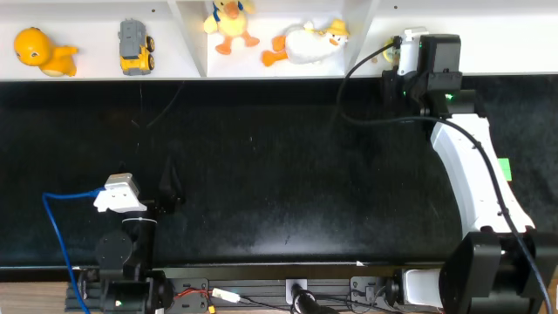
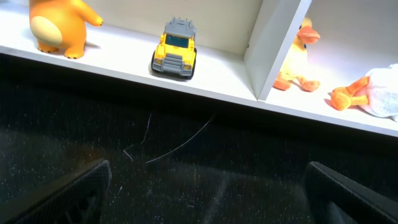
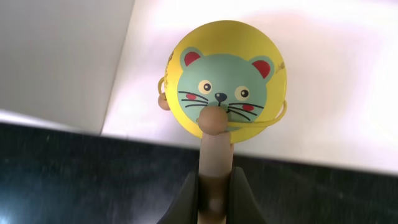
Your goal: Store Toys
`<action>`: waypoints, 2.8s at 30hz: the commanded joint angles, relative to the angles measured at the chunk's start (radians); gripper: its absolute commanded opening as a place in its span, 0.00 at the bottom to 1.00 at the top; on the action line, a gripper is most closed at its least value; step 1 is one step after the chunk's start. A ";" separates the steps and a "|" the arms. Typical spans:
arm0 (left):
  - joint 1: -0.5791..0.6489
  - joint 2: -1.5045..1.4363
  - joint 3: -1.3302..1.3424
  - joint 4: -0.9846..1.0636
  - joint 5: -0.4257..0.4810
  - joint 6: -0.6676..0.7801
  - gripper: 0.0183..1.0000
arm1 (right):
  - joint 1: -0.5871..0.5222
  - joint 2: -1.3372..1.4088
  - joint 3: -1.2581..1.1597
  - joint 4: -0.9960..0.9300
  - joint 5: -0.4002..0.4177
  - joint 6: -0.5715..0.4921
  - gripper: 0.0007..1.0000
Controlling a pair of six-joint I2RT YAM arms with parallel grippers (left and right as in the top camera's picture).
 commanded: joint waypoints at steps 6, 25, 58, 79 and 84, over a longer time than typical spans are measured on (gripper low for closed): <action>0.010 -0.010 -0.009 0.005 0.013 -0.007 1.00 | -0.002 0.074 -0.002 0.099 0.019 -0.042 0.05; 0.010 -0.010 -0.009 0.005 0.013 -0.007 1.00 | -0.003 0.195 -0.001 0.319 0.014 0.043 0.05; 0.010 -0.010 -0.009 0.005 0.013 -0.007 1.00 | -0.001 -0.009 0.003 0.046 0.043 0.165 0.93; 0.010 -0.010 -0.009 0.005 0.013 -0.007 1.00 | 0.162 -0.405 0.002 -0.583 0.135 0.484 0.99; 0.010 -0.010 -0.009 0.005 0.013 -0.007 1.00 | 0.153 -0.458 0.002 -0.651 0.192 0.551 1.00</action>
